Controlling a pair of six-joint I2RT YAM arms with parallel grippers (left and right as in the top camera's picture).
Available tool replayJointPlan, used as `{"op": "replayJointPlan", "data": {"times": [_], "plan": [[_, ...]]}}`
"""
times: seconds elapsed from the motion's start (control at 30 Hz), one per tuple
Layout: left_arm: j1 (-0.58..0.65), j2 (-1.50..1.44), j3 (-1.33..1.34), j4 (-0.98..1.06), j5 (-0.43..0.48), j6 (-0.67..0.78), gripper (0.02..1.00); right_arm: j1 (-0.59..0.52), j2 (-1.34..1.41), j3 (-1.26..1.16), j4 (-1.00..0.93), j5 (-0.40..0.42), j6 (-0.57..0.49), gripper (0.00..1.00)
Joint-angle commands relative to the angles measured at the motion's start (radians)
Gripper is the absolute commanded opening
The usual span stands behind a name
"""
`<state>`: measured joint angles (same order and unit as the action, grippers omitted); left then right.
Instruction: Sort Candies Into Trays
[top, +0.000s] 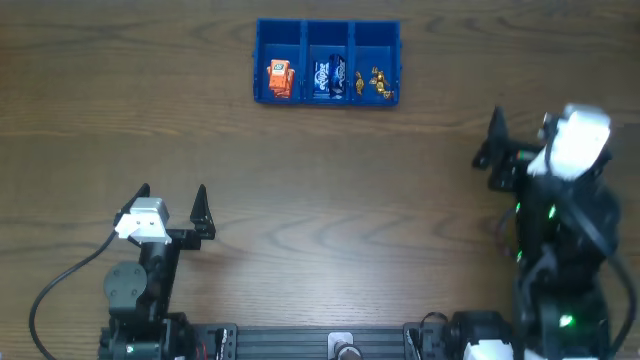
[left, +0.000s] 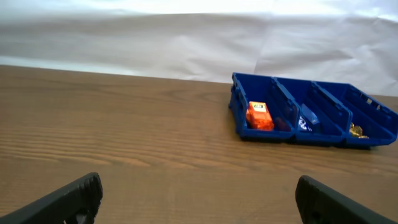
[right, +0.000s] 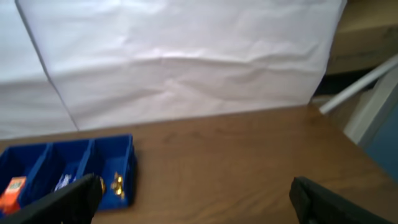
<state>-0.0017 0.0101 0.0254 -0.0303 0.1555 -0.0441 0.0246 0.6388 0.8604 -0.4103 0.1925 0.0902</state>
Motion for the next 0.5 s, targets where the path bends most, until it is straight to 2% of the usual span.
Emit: {"op": "replayJointPlan", "data": {"times": [0.03,0.1,0.2,0.33,0.4,0.5], "plan": [[0.003,-0.006,-0.021,-0.032,0.021,0.015,0.998,-0.001,-0.198,-0.216,0.125,-0.015,-0.018,1.000],[0.003,-0.006,-0.021,-0.032,0.021,0.015,0.998,-0.001,-0.296,-0.298,0.179,-0.017,-0.019,0.998],[0.003,-0.006,-0.021,-0.032,0.021,0.015,0.998,-0.001,-0.395,-0.365,0.200,-0.068,-0.066,1.000],[0.003,-0.006,-0.021,-0.032,0.021,0.015,0.996,-0.001,-0.467,-0.443,0.185,-0.107,-0.066,0.998],[0.003,-0.006,-0.021,-0.032,0.021,0.015,0.998,0.000,-0.483,-0.497,0.214,-0.146,-0.064,1.000],[0.003,-0.006,-0.021,-0.032,0.021,0.015,0.998,-0.001,-0.500,-0.562,0.274,-0.162,-0.046,0.998]]}}
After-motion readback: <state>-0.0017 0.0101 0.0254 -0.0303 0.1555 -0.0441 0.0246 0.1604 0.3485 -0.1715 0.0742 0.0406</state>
